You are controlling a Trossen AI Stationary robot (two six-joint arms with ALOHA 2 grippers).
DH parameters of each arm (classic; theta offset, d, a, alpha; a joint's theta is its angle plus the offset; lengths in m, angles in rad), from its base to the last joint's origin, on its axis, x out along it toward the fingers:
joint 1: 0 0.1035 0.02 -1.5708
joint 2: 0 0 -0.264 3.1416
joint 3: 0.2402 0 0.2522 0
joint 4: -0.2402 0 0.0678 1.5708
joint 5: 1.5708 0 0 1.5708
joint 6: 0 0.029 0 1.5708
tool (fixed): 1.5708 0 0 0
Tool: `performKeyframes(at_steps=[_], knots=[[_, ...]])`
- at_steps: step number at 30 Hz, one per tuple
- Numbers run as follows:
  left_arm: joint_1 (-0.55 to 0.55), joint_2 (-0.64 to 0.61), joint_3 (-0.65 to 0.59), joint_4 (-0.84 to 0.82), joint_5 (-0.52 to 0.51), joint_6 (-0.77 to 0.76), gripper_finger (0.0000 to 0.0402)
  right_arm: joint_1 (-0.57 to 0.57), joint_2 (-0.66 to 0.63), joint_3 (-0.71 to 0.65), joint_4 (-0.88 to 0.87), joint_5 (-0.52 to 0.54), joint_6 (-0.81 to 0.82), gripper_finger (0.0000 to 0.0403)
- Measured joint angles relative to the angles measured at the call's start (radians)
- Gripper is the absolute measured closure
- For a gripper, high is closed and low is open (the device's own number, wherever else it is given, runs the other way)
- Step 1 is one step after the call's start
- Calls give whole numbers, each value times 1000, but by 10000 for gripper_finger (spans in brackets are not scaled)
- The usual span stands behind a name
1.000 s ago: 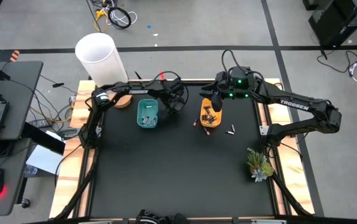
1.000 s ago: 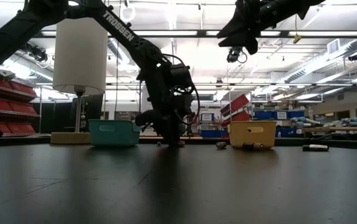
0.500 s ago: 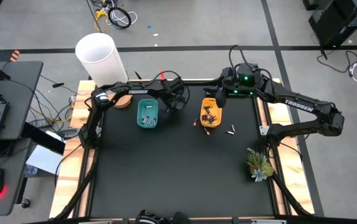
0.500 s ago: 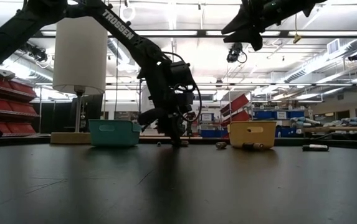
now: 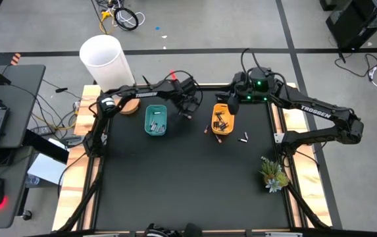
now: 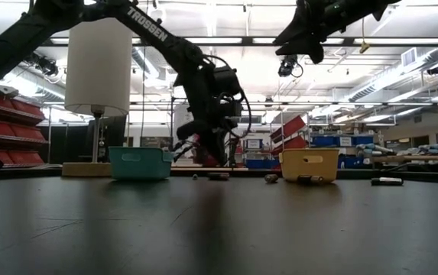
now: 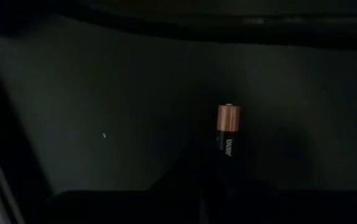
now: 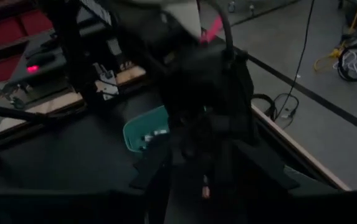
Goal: Sort batteries
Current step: Put the black battery into the yellow bin
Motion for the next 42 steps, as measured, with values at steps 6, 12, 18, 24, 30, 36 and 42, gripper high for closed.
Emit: performKeyframes(at_steps=[6, 12, 18, 24, 30, 36, 42], knots=[[0, -8, 160, -219, 85, -282, 394, -1, 23, 1, -91, -16, -7, 233], [-47, -151, 118, -239, 80, -428, 398, 72, 56, 1, -183, -44, 55, 236], [-145, -362, -50, -148, 23, -548, 399, 207, 141, 1, -202, 54, 60, 237], [-265, -574, -249, -23, -59, -735, 398, 272, 314, 1, -144, 97, 102, 231], [-382, -752, -377, 66, -169, -923, 397, 266, 504, 64, -88, 112, 102, 202], [-499, -879, -433, 68, -313, -1036, 396, 232, 691, 272, -208, 130, -14, 169], [-591, -932, -445, 77, -424, -1114, 395, 138, 851, 497, -359, 126, -83, 150]])
